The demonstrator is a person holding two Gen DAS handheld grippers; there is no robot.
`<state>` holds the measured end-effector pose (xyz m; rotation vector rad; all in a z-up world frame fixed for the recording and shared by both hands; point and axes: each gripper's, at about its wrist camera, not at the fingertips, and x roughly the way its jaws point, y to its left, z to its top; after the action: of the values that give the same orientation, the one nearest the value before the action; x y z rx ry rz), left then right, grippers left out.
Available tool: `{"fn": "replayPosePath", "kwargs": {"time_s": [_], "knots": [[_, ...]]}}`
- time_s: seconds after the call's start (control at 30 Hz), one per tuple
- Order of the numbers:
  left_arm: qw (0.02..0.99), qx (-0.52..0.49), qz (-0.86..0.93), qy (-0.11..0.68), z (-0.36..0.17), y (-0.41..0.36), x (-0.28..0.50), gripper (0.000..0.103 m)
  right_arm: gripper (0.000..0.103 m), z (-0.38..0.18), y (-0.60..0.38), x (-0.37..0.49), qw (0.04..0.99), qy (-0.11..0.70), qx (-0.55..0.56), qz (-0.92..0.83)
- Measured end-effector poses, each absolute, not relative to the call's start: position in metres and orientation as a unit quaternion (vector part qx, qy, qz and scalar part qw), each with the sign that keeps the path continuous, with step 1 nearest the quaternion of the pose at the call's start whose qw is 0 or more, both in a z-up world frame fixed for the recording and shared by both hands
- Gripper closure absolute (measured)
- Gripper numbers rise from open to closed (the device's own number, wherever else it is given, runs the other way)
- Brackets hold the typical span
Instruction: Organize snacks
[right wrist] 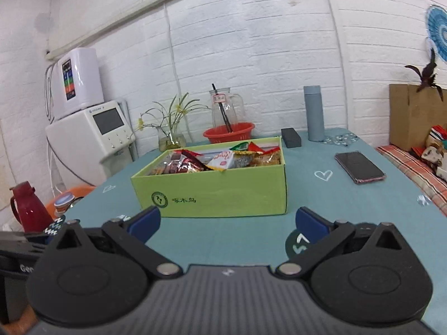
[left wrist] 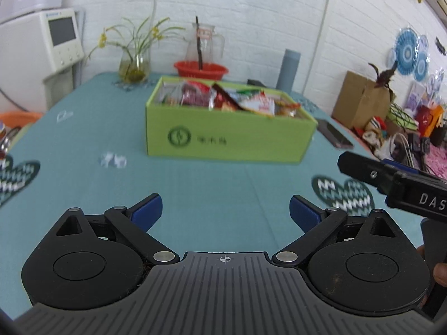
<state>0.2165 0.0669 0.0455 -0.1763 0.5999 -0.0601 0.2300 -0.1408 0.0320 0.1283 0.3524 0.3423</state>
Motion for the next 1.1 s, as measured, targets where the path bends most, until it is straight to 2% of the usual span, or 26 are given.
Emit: {"fn": "replayPosePath", "kwargs": {"time_s": [0.43,0.7,1.0,1.1], "knots": [[0.962,-0.058,-0.013,0.267,0.028,0.052,0.115,0.012,0.000,0.005,-0.132,0.145,0.981,0.186,0.033,0.053],[0.963,-0.071,-0.026,0.259,0.018,0.042,0.064,0.011,0.001,-0.003,-0.145,0.081,0.981,0.179,0.044,0.055],[0.979,-0.049,-0.042,0.191,0.033,0.031,-0.014,0.011,0.000,-0.016,-0.159,-0.009,0.986,0.150,0.063,0.034],[0.984,-0.027,-0.031,0.175,0.032,0.026,-0.024,0.011,0.000,-0.027,-0.163,-0.017,0.984,0.164,0.067,0.024]]}}
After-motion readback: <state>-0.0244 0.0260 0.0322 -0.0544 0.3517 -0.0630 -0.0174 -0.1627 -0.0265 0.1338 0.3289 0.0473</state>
